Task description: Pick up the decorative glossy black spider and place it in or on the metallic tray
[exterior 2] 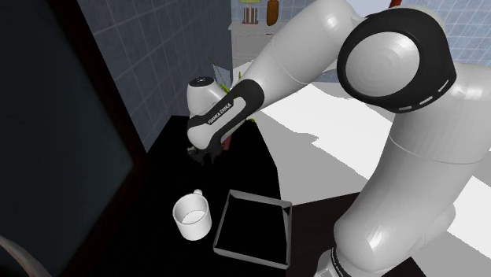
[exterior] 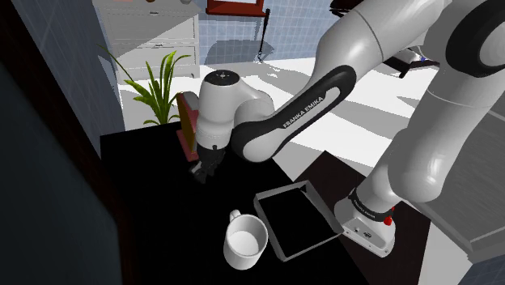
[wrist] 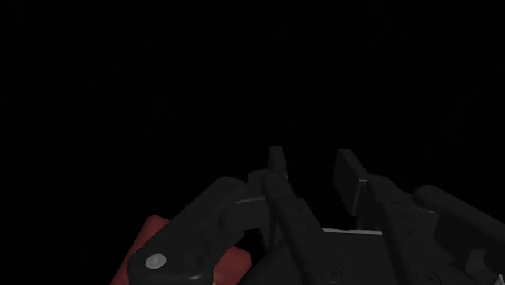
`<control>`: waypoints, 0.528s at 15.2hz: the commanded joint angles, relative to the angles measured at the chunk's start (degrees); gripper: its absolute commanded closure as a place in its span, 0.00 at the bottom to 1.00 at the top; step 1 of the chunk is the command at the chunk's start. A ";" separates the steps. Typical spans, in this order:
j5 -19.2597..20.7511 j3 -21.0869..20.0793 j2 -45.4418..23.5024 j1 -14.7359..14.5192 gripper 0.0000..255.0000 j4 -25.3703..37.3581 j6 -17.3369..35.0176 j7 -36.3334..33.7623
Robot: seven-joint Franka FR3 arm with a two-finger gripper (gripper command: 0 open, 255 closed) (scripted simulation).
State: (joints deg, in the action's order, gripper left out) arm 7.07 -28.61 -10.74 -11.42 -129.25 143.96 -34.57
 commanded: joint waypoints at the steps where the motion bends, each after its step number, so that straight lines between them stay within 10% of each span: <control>1: 4.73 1.34 -2.61 -2.98 0.00 4.97 -5.20 -8.93; 4: 12.52 5.48 -12.96 -12.03 0.00 23.10 -22.92 -28.45; 8: 13.38 6.35 -14.36 -12.35 0.00 21.95 -20.42 -28.98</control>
State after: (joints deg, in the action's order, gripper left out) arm 20.05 -22.56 -24.66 -23.67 -107.11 123.16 -63.00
